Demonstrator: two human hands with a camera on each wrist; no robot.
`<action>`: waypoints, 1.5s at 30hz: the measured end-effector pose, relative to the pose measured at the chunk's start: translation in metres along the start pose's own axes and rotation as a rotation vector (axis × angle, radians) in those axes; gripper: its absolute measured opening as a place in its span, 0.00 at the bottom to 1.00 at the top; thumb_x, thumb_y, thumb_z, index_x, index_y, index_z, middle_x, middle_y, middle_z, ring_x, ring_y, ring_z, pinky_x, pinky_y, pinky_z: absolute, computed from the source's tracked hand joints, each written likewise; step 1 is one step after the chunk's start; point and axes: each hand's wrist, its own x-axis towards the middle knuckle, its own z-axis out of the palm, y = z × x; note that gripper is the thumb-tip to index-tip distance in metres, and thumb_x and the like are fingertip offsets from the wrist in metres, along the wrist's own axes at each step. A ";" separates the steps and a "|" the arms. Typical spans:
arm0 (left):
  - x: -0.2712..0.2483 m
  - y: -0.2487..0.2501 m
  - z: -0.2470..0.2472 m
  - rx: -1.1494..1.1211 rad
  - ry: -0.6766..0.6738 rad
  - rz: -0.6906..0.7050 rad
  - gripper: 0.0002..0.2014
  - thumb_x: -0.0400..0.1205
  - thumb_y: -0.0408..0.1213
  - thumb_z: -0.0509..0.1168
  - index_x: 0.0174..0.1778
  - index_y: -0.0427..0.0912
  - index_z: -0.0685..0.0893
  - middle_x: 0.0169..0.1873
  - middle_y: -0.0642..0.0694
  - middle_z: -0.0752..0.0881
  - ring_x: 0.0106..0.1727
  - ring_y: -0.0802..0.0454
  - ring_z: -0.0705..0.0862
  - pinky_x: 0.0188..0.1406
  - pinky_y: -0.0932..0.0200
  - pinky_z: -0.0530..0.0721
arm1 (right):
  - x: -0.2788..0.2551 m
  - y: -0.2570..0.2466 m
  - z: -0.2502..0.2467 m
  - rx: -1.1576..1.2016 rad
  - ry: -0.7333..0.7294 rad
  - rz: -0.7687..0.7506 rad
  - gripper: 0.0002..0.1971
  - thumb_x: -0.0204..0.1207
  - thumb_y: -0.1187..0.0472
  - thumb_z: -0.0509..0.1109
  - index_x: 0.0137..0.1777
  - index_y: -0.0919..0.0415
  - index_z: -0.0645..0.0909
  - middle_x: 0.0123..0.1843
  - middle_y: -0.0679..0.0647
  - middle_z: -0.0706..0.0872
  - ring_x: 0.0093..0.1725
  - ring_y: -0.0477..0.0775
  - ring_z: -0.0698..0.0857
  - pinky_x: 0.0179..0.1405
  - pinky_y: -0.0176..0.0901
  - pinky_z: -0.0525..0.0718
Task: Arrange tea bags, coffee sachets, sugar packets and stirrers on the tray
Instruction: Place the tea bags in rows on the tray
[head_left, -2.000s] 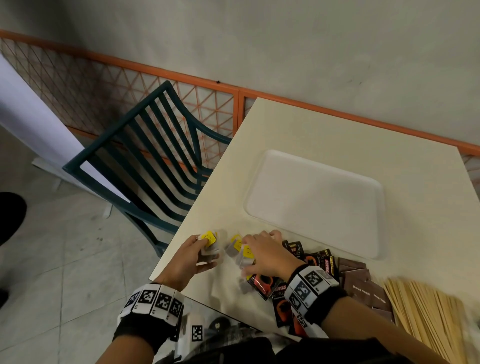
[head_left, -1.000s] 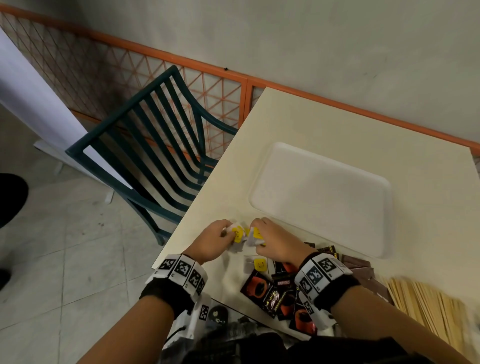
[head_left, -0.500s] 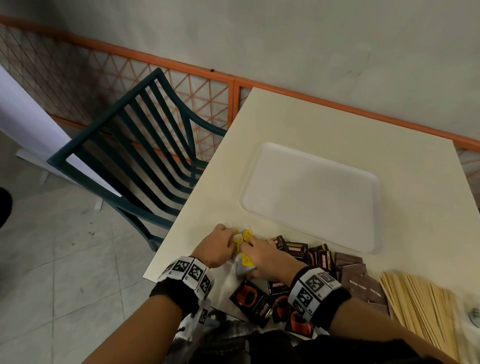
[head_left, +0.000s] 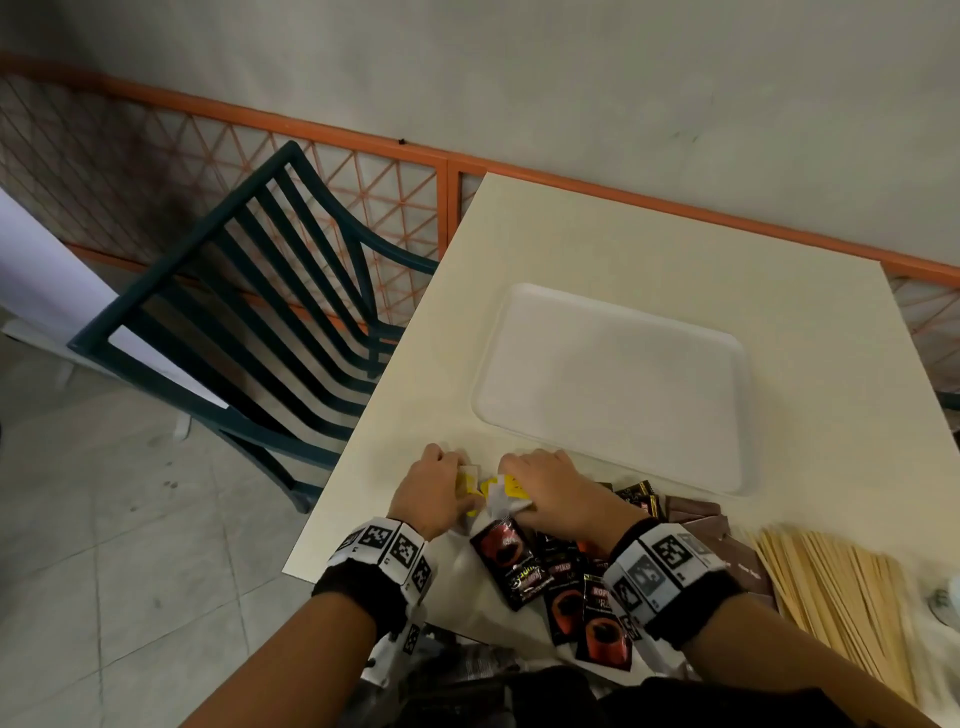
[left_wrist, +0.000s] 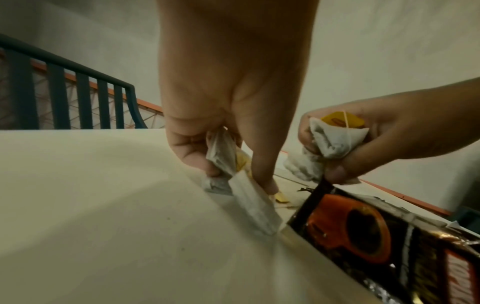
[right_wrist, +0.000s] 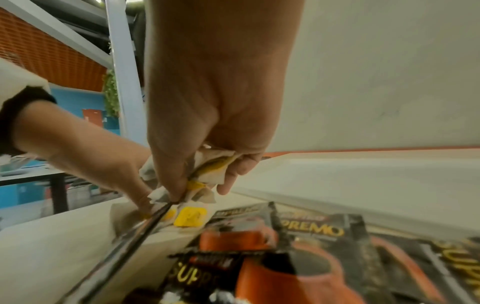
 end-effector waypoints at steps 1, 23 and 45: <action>0.002 0.001 0.001 0.029 0.005 -0.002 0.28 0.76 0.48 0.69 0.69 0.39 0.73 0.64 0.39 0.71 0.62 0.39 0.76 0.62 0.49 0.76 | -0.003 0.002 -0.004 0.025 0.009 0.025 0.18 0.76 0.58 0.62 0.65 0.59 0.69 0.58 0.59 0.78 0.60 0.60 0.74 0.59 0.48 0.64; 0.003 0.019 -0.052 -1.014 -0.168 -0.011 0.03 0.82 0.32 0.62 0.45 0.38 0.80 0.33 0.47 0.84 0.32 0.58 0.84 0.30 0.62 0.86 | -0.029 0.000 -0.046 0.666 0.338 0.181 0.16 0.71 0.56 0.75 0.50 0.54 0.69 0.41 0.48 0.77 0.35 0.42 0.73 0.32 0.30 0.69; 0.008 0.111 -0.041 -1.499 -0.364 0.062 0.15 0.78 0.29 0.64 0.59 0.44 0.77 0.51 0.42 0.89 0.48 0.47 0.90 0.44 0.51 0.89 | -0.054 0.037 -0.062 0.816 0.391 0.238 0.40 0.61 0.58 0.82 0.65 0.38 0.60 0.62 0.52 0.63 0.64 0.50 0.69 0.62 0.41 0.75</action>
